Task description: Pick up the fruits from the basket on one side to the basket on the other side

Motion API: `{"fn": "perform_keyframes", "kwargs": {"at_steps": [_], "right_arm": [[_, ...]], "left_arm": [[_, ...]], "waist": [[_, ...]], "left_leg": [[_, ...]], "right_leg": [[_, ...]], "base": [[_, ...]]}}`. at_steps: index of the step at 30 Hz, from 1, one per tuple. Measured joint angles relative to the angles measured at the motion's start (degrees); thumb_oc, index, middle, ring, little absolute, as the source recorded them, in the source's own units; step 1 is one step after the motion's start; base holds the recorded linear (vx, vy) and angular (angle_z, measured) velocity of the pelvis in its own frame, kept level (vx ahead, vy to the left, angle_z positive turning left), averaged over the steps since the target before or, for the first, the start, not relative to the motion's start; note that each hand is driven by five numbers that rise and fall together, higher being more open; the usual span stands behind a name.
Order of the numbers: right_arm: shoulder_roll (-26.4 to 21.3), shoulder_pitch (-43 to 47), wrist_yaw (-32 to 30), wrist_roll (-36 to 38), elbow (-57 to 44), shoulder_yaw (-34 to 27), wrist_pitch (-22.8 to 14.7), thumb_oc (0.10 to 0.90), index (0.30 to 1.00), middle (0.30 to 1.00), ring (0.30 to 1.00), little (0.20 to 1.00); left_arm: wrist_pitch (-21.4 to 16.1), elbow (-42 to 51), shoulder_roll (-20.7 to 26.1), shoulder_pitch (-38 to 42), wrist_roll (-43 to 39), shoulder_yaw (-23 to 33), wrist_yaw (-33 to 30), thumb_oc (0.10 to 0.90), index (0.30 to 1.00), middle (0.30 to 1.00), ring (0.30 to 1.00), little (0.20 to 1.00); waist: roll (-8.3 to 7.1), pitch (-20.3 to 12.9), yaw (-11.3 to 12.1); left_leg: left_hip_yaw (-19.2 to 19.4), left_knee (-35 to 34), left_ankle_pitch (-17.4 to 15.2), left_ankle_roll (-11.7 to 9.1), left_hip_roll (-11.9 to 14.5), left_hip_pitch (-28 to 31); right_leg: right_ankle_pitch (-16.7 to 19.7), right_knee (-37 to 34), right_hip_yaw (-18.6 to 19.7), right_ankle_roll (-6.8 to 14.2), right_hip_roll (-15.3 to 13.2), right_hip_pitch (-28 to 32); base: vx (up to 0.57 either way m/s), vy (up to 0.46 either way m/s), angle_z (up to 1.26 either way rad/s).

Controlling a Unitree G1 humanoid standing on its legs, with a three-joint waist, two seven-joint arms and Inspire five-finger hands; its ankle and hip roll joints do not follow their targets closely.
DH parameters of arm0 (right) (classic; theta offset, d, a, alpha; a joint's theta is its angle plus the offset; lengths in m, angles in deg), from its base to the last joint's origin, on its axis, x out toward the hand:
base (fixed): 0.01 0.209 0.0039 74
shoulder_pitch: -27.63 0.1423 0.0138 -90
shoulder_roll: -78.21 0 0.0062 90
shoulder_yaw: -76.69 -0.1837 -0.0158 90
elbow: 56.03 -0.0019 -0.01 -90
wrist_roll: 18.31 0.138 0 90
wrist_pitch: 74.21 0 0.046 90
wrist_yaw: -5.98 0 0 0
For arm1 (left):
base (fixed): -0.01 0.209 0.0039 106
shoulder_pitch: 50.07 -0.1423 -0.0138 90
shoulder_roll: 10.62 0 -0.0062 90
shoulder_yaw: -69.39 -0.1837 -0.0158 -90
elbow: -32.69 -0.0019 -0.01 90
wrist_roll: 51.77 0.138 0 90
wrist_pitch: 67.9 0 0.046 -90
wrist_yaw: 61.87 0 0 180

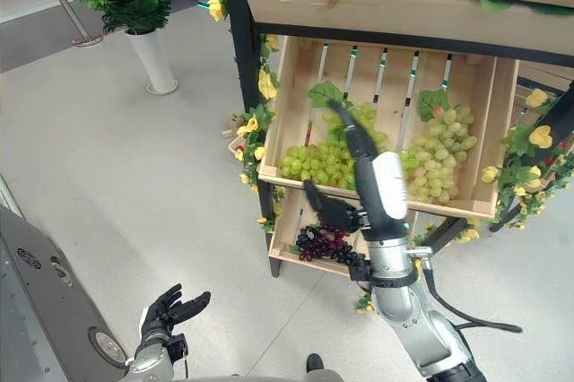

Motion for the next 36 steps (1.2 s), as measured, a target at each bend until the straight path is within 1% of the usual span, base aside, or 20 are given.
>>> {"fn": "perform_keyframes", "kwargs": {"at_steps": [2, 4, 6, 9, 12, 18, 20, 23, 24, 25, 26, 27, 28, 29, 30, 31, 32, 33, 34, 36], "right_arm": [[0.56, 0.00, 10.68, 8.00, 2.83, 4.40, 2.19, 0.800, 0.900, 0.900, 0.900, 0.900], [1.10, -0.01, 16.74, 11.60, 5.66, 7.18, 5.05, 0.800, 0.900, 0.900, 0.900, 0.900], [2.49, -0.01, 20.89, 13.75, 8.34, 9.72, 8.56, 0.800, 0.900, 0.900, 0.900, 0.900], [4.52, -0.16, 24.42, 15.81, 11.29, 11.80, 11.35, 0.800, 0.900, 0.900, 0.900, 0.900], [5.86, -0.14, 25.45, 18.11, 12.23, 12.03, 11.72, 0.800, 0.900, 0.900, 0.900, 0.900], [7.45, 0.08, 26.65, 20.84, 14.39, 13.44, 11.95, 0.800, 0.900, 0.900, 0.900, 0.900], [8.36, 0.07, 26.96, 22.24, 16.89, 13.88, 12.22, 0.800, 0.900, 0.900, 0.900, 0.900], [10.06, 0.43, 26.43, 22.21, 24.28, 14.58, 14.47, 0.800, 0.900, 0.900, 0.900, 0.900], [10.25, 0.50, 26.31, 22.21, 26.07, 14.79, 14.81, 0.800, 0.900, 0.900, 0.900, 0.900], [11.30, 0.98, 25.69, 22.33, 31.27, 14.97, 15.56, 0.800, 0.900, 0.900, 0.900, 0.900], [11.64, 0.94, 25.18, 22.44, 33.37, 14.97, 15.83, 0.800, 0.900, 0.900, 0.900, 0.900], [12.90, 0.95, 24.53, 22.61, 38.88, 14.59, 16.06, 0.800, 0.900, 0.900, 0.900, 0.900], [13.44, 0.62, 23.86, 22.64, 41.83, 14.59, 17.71, 0.800, 0.900, 0.900, 0.900, 0.900], [14.08, 0.60, 23.88, 22.64, 43.40, 14.49, 17.92, 0.800, 0.900, 0.900, 0.900, 0.900], [15.31, 0.67, 23.87, 22.60, 47.29, 13.23, 18.16, 0.800, 0.900, 0.900, 0.900, 0.900], [16.06, 0.73, 23.78, 22.58, 49.96, 12.97, 19.23, 0.800, 0.900, 0.900, 0.900, 0.900], [16.27, 0.77, 23.92, 22.58, 51.01, 12.99, 19.76, 0.800, 0.900, 0.900, 0.900, 0.900], [16.43, 0.65, 24.04, 22.57, 52.44, 13.03, 20.35, 0.800, 0.900, 0.900, 0.900, 0.900], [16.87, 1.57, 24.67, 22.49, 55.02, 12.99, 21.35, 0.800, 0.900, 0.900, 0.900, 0.900], [18.56, 3.97, 24.69, 22.51, 60.04, 12.94, 22.71, 0.800, 0.900, 0.900, 0.900, 0.900]], "left_arm": [[0.14, -0.33, 0.07, 0.15, 0.07, -1.05, 0.58, 0.800, 0.900, 0.900, 0.900, 0.900], [0.47, -1.47, 0.02, 0.14, 0.17, -2.18, 0.88, 0.800, 0.900, 0.900, 0.900, 0.900], [1.08, -3.61, -0.02, 0.32, 0.25, -2.64, 0.87, 0.800, 0.900, 0.900, 0.900, 0.900], [1.73, -5.15, 0.00, 0.20, 0.26, -3.12, 0.85, 0.800, 0.900, 0.900, 0.900, 0.900], [1.45, -5.15, 0.00, 0.02, 0.32, -3.82, 0.98, 0.800, 0.900, 0.900, 0.900, 0.900], [0.18, -6.58, -0.01, 0.07, 0.31, -3.88, 1.91, 0.800, 0.900, 0.900, 0.900, 0.900], [0.19, -8.02, 0.00, 0.36, 1.44, -3.87, 2.38, 0.800, 0.900, 0.900, 0.900, 0.900], [0.46, -10.16, 0.16, 0.69, 3.07, -4.14, 3.90, 0.800, 0.900, 0.900, 0.900, 0.900], [0.58, -10.65, 0.29, 0.88, 3.45, -4.42, 4.26, 0.800, 0.900, 0.900, 0.900, 0.900], [1.11, -12.45, 0.97, 2.03, 3.54, -6.05, 5.16, 0.800, 0.900, 0.900, 0.900, 0.900], [1.29, -13.06, 1.18, 2.46, 3.59, -6.40, 5.55, 0.800, 0.900, 0.900, 0.900, 0.900], [1.66, -15.19, 1.42, 3.92, 3.75, -6.63, 6.79, 0.800, 0.900, 0.900, 0.900, 0.900], [2.08, -16.23, 1.77, 4.87, 3.75, -6.49, 7.23, 0.800, 0.900, 0.900, 0.900, 0.900], [2.08, -16.63, 1.86, 5.20, 3.76, -6.45, 7.45, 0.800, 0.900, 0.900, 0.900, 0.900], [2.23, -18.15, 1.92, 6.28, 3.75, -6.49, 7.88, 0.800, 0.900, 0.900, 0.900, 0.900], [2.75, -19.50, 1.79, 7.12, 3.75, -6.47, 8.41, 0.800, 0.900, 0.900, 0.900, 0.900], [2.77, -20.35, 1.59, 7.62, 3.76, -6.49, 8.63, 0.800, 0.900, 0.900, 0.900, 0.900], [3.04, -20.97, 1.18, 8.07, 3.75, -6.53, 8.74, 0.800, 0.900, 0.900, 0.900, 0.900], [3.09, -22.29, 0.51, 8.15, 3.78, -6.47, 8.86, 0.800, 0.900, 0.900, 0.900, 0.900], [3.12, -24.47, -0.80, 8.75, 4.02, -6.26, 8.93, 0.800, 0.900, 0.900, 0.900, 0.900]], "waist": [[-0.27, -0.18, 0.91], [-0.44, -0.29, 1.94], [-0.82, -0.47, 2.40], [-1.19, -0.65, 2.84], [-1.19, -0.65, 3.81], [-1.44, -0.82, 4.05], [-1.47, -0.84, 4.02], [-1.44, -0.87, 4.27], [-1.35, -0.81, 4.11], [-1.23, -0.73, 3.65], [-1.16, -0.66, 3.62], [-1.11, -0.60, 3.09], [-1.13, -0.62, 2.59], [-0.57, -0.29, 2.60], [-0.55, -0.26, 2.38], [0.28, 0.19, 2.29], [0.64, 0.40, 2.25], [1.26, 0.56, 2.28], [2.06, 0.83, 2.64], [2.45, 0.80, 3.32]], "left_leg": [[-0.35, 0.01, 0.04, -0.06, -0.05, -0.08], [-0.57, 0.01, 0.06, -0.08, -0.05, -0.12], [-0.92, 0.03, 0.18, -0.26, -0.12, -0.13], [-1.77, 0.02, 0.24, -0.32, -0.15, -0.11], [-1.98, 0.01, 0.22, -0.26, -0.16, -0.12], [-3.63, 0.01, 0.49, -0.36, -0.13, -0.73], [-4.49, 0.01, 0.66, -0.32, -0.14, -0.88], [-5.74, 0.02, 0.76, -0.36, -0.15, -1.19], [-6.61, 0.02, 0.87, -0.24, -0.17, -1.48], [-9.23, 0.11, 1.16, -0.13, -0.26, -1.88], [-9.83, 0.03, 1.30, -0.12, -0.30, -2.30], [-11.57, 0.06, 1.59, -0.14, -0.43, -2.82], [-13.60, 0.03, 1.97, -0.29, -0.66, -3.33], [-14.65, 0.41, 2.29, -0.41, -0.44, -3.46], [-16.31, 0.36, 2.55, -0.74, -0.33, -3.95], [-18.61, 0.48, 2.96, -1.29, -0.02, -4.09], [-19.47, 0.45, 3.08, -1.47, 0.10, -4.32], [-21.23, 0.26, 3.40, -1.76, 0.43, -4.35], [-22.93, 0.48, 4.23, -3.01, 1.06, -4.68], [-23.92, 1.65, 5.36, -4.56, 1.40, -6.95]], "right_leg": [[-0.03, 0.00, -0.28, -0.06, 0.03, 0.03], [-0.07, 0.00, -0.50, -0.08, -0.06, 0.10], [-0.10, 0.00, -1.24, -0.10, -0.11, 0.31], [-0.20, -0.01, -1.66, -0.18, -0.11, 0.77], [-0.20, -0.01, -1.96, -0.19, -0.13, 0.89], [-0.51, -0.01, -3.67, -0.62, -0.11, 1.00], [-0.51, 0.00, -4.55, -0.59, -0.15, 1.28], [-1.11, 0.75, -5.16, -0.67, -0.14, 1.39], [-1.13, 1.39, -5.33, -0.44, -0.32, 1.28], [-3.67, 5.74, -5.86, -0.28, -0.46, -0.63], [-4.44, 7.03, -5.69, -0.23, -0.62, -1.06], [-5.88, 8.88, -3.47, -0.33, -0.64, -1.71], [-6.58, 8.79, -1.65, 0.16, -0.78, -1.58], [-6.65, 8.58, -1.26, 0.00, -0.54, -1.34], [-6.82, 7.85, 0.43, -0.24, 0.32, -0.63], [-6.87, 6.43, 1.17, -0.45, 1.27, 0.82], [-7.00, 5.89, 1.85, -0.73, 1.75, 1.56], [-6.88, 4.48, 1.73, -1.41, 2.40, 2.97], [-6.68, 3.91, 0.94, -1.78, 3.25, 3.67], [-6.48, 3.37, -0.12, -2.84, 4.42, 3.32]], "base": [[0.02, -0.041, 0.11], [0.02, -0.028, 0.06], [0.02, -0.017, 0.08], [0.02, -0.007, 0.15], [0.00, 0.005, 0.03], [0.01, 0.005, 0.13], [0.01, -0.033, 0.20], [-0.03, -0.119, 0.19], [-0.09, -0.251, 0.40], [-0.06, -0.211, 0.42], [-0.07, -0.284, 0.63], [-0.04, -0.379, 0.77], [-0.02, -0.381, 0.79], [-0.02, -0.557, 0.78], [-0.02, -0.393, 0.75], [-0.05, -0.511, 0.79], [-0.07, -0.390, 0.87], [-0.21, -0.555, 0.83], [-0.20, -0.415, 0.79], [-0.24, -0.316, 0.71]]}}
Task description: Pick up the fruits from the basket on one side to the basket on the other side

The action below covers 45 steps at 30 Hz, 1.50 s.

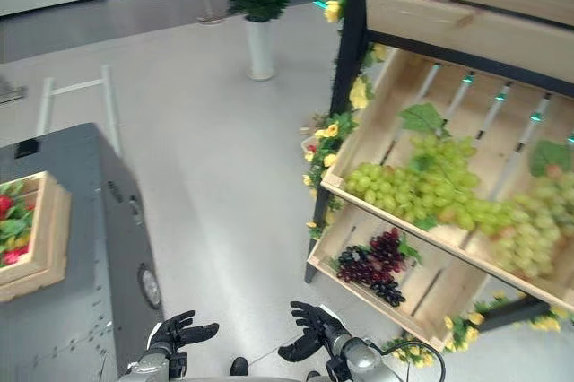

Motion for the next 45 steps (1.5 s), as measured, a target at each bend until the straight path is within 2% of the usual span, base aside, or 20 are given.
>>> {"fn": "perform_keyframes", "kwargs": {"at_steps": [1, 3, 4, 5, 6, 7, 8, 9, 10, 12, 13, 14, 16, 18, 21, 28, 31, 34, 39, 45], "right_arm": [[0.01, 0.87, -0.03, 0.02, 1.17, 0.02, 1.23, 0.800, 0.900, 0.900, 0.900, 0.900], [0.95, 1.43, -0.31, 0.93, 5.29, -1.32, 0.68, 0.800, 0.900, 0.900, 0.900, 0.900], [1.55, 1.78, -0.90, 2.00, 7.12, -1.95, 1.34, 0.800, 0.900, 0.900, 0.900, 0.900], [1.65, 2.08, -1.02, 2.37, 7.74, -2.11, 1.38, 0.800, 0.900, 0.900, 0.900, 0.900], [1.56, 2.34, -1.06, 2.42, 8.05, -2.13, 1.40, 0.800, 0.900, 0.900, 0.900, 0.900], [1.31, 2.60, -1.14, 2.41, 8.42, -2.34, 1.46, 0.800, 0.900, 0.900, 0.900, 0.900], [0.94, 2.73, -1.59, 2.48, 9.16, -3.02, 1.48, 0.800, 0.900, 0.900, 0.900, 0.900], [0.87, 2.63, -1.80, 2.53, 9.61, -3.97, 1.60, 0.800, 0.900, 0.900, 0.900, 0.900], [0.43, 2.26, -2.29, 2.72, 10.18, -6.00, 1.76, 0.800, 0.900, 0.900, 0.900, 0.900], [0.34, 2.02, -2.69, 3.93, 10.99, -7.60, 1.76, 0.800, 0.900, 0.900, 0.900, 0.900], [0.52, 1.85, -2.71, 3.94, 11.08, -8.55, 1.83, 0.800, 0.900, 0.900, 0.900, 0.900], [0.68, 1.65, -2.90, 3.91, 11.08, -8.72, 1.81, 0.800, 0.900, 0.900, 0.900, 0.900], [2.45, 1.56, -4.46, 3.88, 11.73, -8.93, 1.82, 0.800, 0.900, 0.900, 0.900, 0.900], [4.26, 2.13, -4.92, 3.87, 12.57, -8.88, 1.31, 0.800, 0.900, 0.900, 0.900, 0.900], [5.82, 2.08, -4.93, 2.11, 11.78, -8.48, 0.42, 0.800, 0.900, 0.900, 0.900, 0.900], [6.28, 2.20, -4.96, -1.01, 12.70, -8.52, 0.35, 0.800, 0.900, 0.900, 0.900, 0.900], [7.22, 2.26, -4.83, -5.16, 15.59, -8.56, 1.28, 0.800, 0.900, 0.900, 0.900, 0.900], [7.38, 3.66, -3.91, -5.46, 19.26, -8.42, 2.70, 0.800, 0.900, 0.900, 0.900, 0.900], [6.97, 4.60, -2.52, -4.80, 21.21, -8.88, 5.43, 0.800, 0.900, 0.900, 0.900, 0.900], [6.48, 4.05, -2.28, -4.80, 21.10, -9.37, 5.98, 0.800, 0.900, 0.900, 0.900, 0.900]], "left_arm": [[0.23, -0.44, -0.55, 0.21, 0.25, 0.10, 0.27, 0.800, 0.900, 0.900, 0.900, 0.900], [0.03, -3.76, -1.88, 1.09, 3.34, -1.55, 1.95, 0.800, 0.900, 0.900, 0.900, 0.900], [-0.05, -4.07, -1.74, 2.59, 5.33, -1.59, 3.83, 0.800, 0.900, 0.900, 0.900, 0.900], [-0.29, -3.99, -1.48, 3.58, 6.19, -2.65, 4.84, 0.800, 0.900, 0.900, 0.900, 0.900], [-0.29, -3.99, -0.90, 4.22, 7.07, -3.57, 5.79, 0.800, 0.900, 0.900, 0.900, 0.900], [-0.27, -4.00, -0.62, 4.75, 7.94, -4.42, 7.60, 0.800, 0.900, 0.900, 0.900, 0.900], [-0.22, -4.03, -1.05, 4.67, 8.24, -4.82, 9.93, 0.800, 0.900, 0.900, 0.900, 0.900], [-0.17, -4.07, -1.38, 4.56, 8.40, -4.85, 10.90, 0.800, 0.900, 0.900, 0.900, 0.900], [0.05, -4.73, -2.10, 4.39, 8.49, -5.30, 12.85, 0.800, 0.900, 0.900, 0.900, 0.900], [0.06, -4.76, -2.23, 4.35, 8.52, -5.97, 14.36, 0.800, 0.900, 0.900, 0.900, 0.900], [0.31, -4.48, -2.18, 4.45, 8.52, -5.97, 15.01, 0.800, 0.900, 0.900, 0.900, 0.900], [1.11, -4.51, -2.09, 4.08, 9.08, -6.33, 15.51, 0.800, 0.900, 0.900, 0.900, 0.900], [2.04, -4.91, -1.21, 4.00, 10.77, -7.82, 15.53, 0.800, 0.900, 0.900, 0.900, 0.900], [2.38, -5.62, -0.70, 3.57, 11.73, -9.09, 15.64, 0.800, 0.900, 0.900, 0.900, 0.900], [2.44, -5.63, -0.46, 3.18, 11.80, -7.42, 15.12, 0.800, 0.900, 0.900, 0.900, 0.900], [2.59, -6.56, 1.20, 2.45, 12.29, -5.77, 14.21, 0.800, 0.900, 0.900, 0.900, 0.900], [2.64, -7.63, 1.48, 2.30, 12.11, -3.05, 13.23, 0.800, 0.900, 0.900, 0.900, 0.900], [2.59, -7.91, 1.60, 2.59, 11.76, -1.59, 12.55, 0.800, 0.900, 0.900, 0.900, 0.900], [2.27, -8.41, 0.99, 2.41, 12.19, -1.31, 11.32, 0.800, 0.900, 0.900, 0.900, 0.900], [1.81, -7.97, 0.59, 1.97, 14.38, -1.58, 11.04, 0.800, 0.900, 0.900, 0.900, 0.900]], "waist": [[0.41, 0.26, 0.58], [0.81, 0.93, 0.88], [-1.65, 1.87, 1.25], [-3.37, 2.04, 1.52], [-4.68, 2.12, 1.47], [-5.72, 2.08, 1.11], [-5.53, 2.00, -0.38], [-4.94, 1.70, -0.89], [-3.47, 1.35, -1.41], [-2.36, 1.17, -2.20], [-1.59, 0.98, -3.03], [-0.42, 0.73, -3.49], [-1.61, 0.27, -3.01], [-2.31, -0.27, -2.09], [-2.77, -0.93, -1.08], [-4.15, -1.85, -1.05], [-5.02, -2.25, -0.49], [-5.62, -2.69, 0.84], [-4.44, -3.40, 1.51], [-2.91, -4.18, 1.80]], "left_leg": [[1.06, 0.08, 0.46, 0.09, 0.38, -1.11], [7.23, 1.52, -0.72, 0.77, 1.86, -3.66], [12.11, 1.95, -4.07, 1.81, 2.04, -4.32], [15.99, 5.85, -4.33, 2.21, -0.23, -4.80], [17.54, 8.93, -4.69, 2.51, -1.62, -4.90], [20.19, 13.23, -5.62, 3.51, -3.71, -4.10], [21.98, 15.81, -6.90, 5.00, -4.61, -1.36], [22.20, 16.02, -8.38, 4.86, -4.57, -0.15], [21.90, 15.95, -10.36, 4.79, -5.54, 1.16], [21.60, 13.16, -10.82, 5.31, -5.57, 1.86], [20.30, 8.68, -10.79, 5.34, -5.23, 3.39], [20.09, 2.66, -10.41, 6.49, -4.34, 5.80], [18.42, -0.99, -7.71, 7.08, -5.15, 6.89], [17.78, -1.15, -7.22, 7.59, -5.61, 5.97], [18.13, -1.16, -6.92, 7.97, -6.29, 5.66], [19.25, -1.06, -6.80, 8.28, -5.63, 6.38], [19.37, -1.19, -6.54, 8.19, -5.71, 6.42], [19.48, -1.22, -6.47, 7.53, -5.18, 6.35], [18.40, -1.19, -5.84, 6.68, -4.19, 6.67], [18.33, -1.19, -6.15, 6.20, -3.55, 7.62]], "right_leg": [[0.66, -1.13, -1.41, -1.44, 0.56, 0.19], [1.39, -2.19, -5.24, -1.83, 1.79, 1.67], [0.54, -2.25, -8.36, -3.24, 0.09, 0.76], [1.35, -3.13, -9.95, -3.25, -2.36, 0.81], [1.61, -3.32, -10.38, -2.93, -3.90, 0.71], [1.85, -3.08, -11.04, -2.49, -5.67, 0.84], [1.88, -3.05, -12.00, -2.29, -6.18, 0.97], [1.84, -3.03, -12.22, -2.02, -6.11, 0.98], [2.03, -2.48, -12.71, -1.23, -5.90, 0.60], [2.00, -1.52, -12.37, -1.04, -5.24, -0.14], [1.62, -0.96, -12.00, -0.60, -4.39, -0.60], [1.43, -0.97, -11.88, -0.29, -3.02, -0.68], [1.46, -0.86, -10.01, 0.74, -3.30, -1.84], [1.87, -0.93, -7.28, 1.34, -3.47, -2.94], [2.36, -0.91, -6.53, 2.01, -3.99, -3.48], [1.92, 3.93, -5.83, 1.82, -3.90, -5.14], [1.61, 1.42, -6.15, 1.34, -4.05, -3.93], [2.88, -0.47, -5.57, 0.98, -3.42, -3.49], [4.09, -3.31, -5.59, -0.15, -2.03, -1.28], [3.75, -3.31, -5.64, -0.66, -1.39, -0.31]], "base": [[-0.31, -0.312, 0.92], [-0.23, -0.164, 1.10], [-0.18, -0.042, 1.17], [-0.20, -0.039, 0.97], [-0.12, 0.012, 0.47], [-0.12, 0.038, 0.46], [-0.12, 0.042, 0.46], [-0.11, 0.056, 0.53], [-0.08, 0.051, 0.44], [-0.08, 0.073, 0.55], [-0.10, 0.063, 0.67], [-0.13, 0.036, 0.60], [-0.18, 0.013, 0.35], [-0.15, 0.030, 0.14], [-0.10, 0.023, -0.03], [-0.08, -0.057, -0.10], [-0.07, -0.216, 0.00], [-0.03, -0.157, -0.01], [0.04, -0.074, 0.09], [0.04, -0.020, 0.00]]}}
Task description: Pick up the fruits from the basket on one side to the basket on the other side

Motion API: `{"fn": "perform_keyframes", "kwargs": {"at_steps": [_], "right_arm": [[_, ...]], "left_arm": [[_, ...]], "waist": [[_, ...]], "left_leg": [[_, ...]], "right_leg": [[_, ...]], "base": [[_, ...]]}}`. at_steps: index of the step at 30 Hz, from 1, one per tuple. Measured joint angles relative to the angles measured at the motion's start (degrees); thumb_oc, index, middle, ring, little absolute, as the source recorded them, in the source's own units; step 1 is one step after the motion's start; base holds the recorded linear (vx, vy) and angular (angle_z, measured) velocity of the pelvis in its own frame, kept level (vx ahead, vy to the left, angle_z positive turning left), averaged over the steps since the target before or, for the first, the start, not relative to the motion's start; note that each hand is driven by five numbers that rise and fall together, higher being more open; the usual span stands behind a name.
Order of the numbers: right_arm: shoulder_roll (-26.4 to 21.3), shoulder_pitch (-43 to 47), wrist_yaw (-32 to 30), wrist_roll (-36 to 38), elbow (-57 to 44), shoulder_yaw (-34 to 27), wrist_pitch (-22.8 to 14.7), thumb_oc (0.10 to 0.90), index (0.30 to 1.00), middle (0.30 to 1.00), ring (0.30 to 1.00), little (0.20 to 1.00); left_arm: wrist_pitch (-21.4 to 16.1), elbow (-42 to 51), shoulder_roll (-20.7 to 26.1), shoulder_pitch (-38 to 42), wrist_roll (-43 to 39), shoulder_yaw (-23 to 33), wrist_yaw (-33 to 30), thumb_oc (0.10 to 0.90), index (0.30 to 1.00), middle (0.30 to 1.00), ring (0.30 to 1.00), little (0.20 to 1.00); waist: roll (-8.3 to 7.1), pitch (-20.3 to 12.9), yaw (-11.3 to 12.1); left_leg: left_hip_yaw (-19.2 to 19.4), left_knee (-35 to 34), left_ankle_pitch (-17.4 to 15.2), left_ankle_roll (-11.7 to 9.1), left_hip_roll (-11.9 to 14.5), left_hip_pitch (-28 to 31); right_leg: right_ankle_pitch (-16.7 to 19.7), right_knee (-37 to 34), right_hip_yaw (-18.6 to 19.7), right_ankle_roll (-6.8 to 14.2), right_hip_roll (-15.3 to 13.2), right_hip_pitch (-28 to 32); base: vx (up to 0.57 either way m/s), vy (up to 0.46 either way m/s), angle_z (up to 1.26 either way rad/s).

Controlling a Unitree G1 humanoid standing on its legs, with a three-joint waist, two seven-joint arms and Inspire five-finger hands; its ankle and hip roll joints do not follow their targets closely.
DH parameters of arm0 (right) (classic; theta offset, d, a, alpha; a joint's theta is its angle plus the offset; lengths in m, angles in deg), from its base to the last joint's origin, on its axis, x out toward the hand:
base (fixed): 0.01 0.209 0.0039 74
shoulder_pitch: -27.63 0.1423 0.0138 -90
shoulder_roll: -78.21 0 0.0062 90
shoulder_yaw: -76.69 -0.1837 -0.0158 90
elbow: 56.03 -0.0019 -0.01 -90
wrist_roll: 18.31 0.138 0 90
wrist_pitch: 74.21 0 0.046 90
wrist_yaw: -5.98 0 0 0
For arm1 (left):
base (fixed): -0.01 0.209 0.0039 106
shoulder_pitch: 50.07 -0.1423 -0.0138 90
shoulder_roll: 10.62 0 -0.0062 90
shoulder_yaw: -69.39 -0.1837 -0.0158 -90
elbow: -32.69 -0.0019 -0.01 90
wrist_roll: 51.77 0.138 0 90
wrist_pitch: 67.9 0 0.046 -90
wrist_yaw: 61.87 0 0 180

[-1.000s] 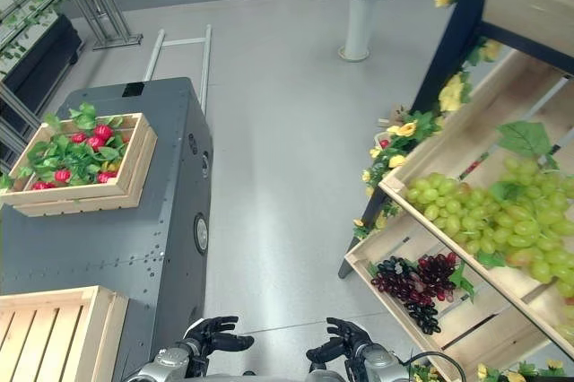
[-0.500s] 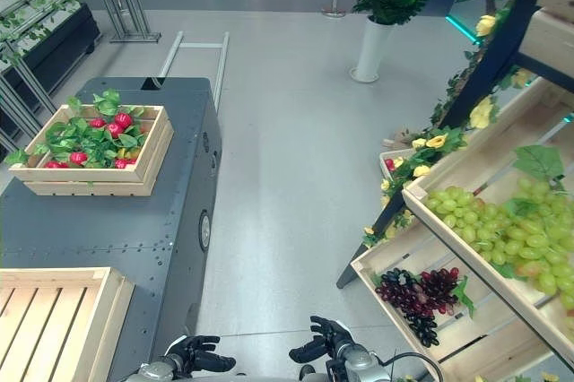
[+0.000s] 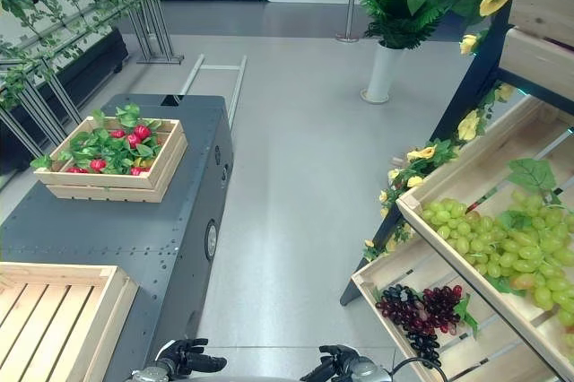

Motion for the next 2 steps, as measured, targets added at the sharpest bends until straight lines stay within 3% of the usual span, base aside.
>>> {"fn": "perform_keyframes", "kwargs": {"at_steps": [2], "right_arm": [[0.00, -0.18, 0.00, 0.15, 0.01, -1.12, 0.01, 0.800, 0.900, 0.900, 0.900, 0.900]], "left_arm": [[-0.19, -0.01, 0.01, -0.02, 0.21, -0.57, 0.00, 0.800, 0.900, 0.900, 0.900, 0.900]], "waist": [[0.23, -0.15, 0.07]], "left_leg": [[0.00, 0.00, 0.00, -0.01, 0.00, 0.00]], "right_leg": [[-0.01, 0.00, 0.00, -0.02, 0.16, 0.00]], "base": [[0.04, 0.001, 0.00]]}}
